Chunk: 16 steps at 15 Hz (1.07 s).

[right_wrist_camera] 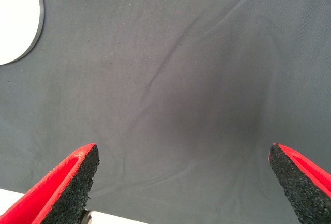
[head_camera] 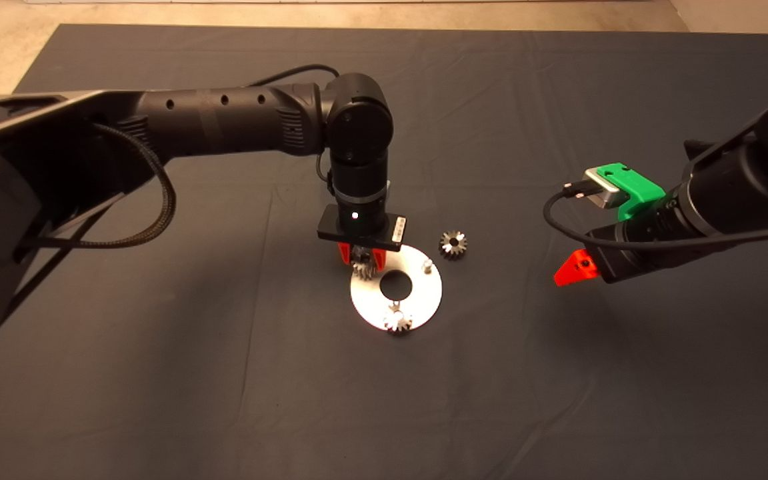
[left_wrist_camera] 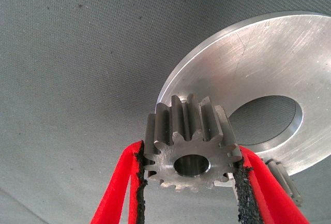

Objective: Install three planetary gears onto the carrier pins

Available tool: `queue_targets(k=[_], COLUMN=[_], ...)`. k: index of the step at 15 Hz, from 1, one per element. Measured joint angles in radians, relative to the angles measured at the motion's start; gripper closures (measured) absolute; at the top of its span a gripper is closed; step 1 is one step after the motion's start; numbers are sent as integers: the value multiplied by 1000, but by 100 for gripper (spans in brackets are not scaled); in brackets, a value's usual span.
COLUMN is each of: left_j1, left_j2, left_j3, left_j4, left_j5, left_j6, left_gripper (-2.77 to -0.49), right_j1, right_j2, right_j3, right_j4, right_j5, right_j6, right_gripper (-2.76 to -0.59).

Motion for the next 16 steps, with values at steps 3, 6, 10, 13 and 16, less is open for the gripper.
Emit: queue_targets(k=[3, 6, 10, 13, 16], left_j1=[0, 0, 0, -1, -1], left_j2=[1, 1, 1, 4, 9], left_j3=[0, 0, 0, 9, 20], left_j4=[0, 0, 0, 2, -2], left_j5=[1, 1, 1, 5, 8], left_j6=[0, 0, 0, 4, 4], left_gripper=[-88, -88, -104, -112, -125], right_j1=[0, 0, 0, 0, 0], right_j2=[0, 0, 0, 0, 0], right_j3=[0, 0, 0, 0, 0], right_j4=[0, 0, 0, 0, 0], right_j5=[0, 0, 0, 0, 0], right_j6=[0, 0, 0, 0, 0], right_gripper=[-246, -246, -246, -246, -246])
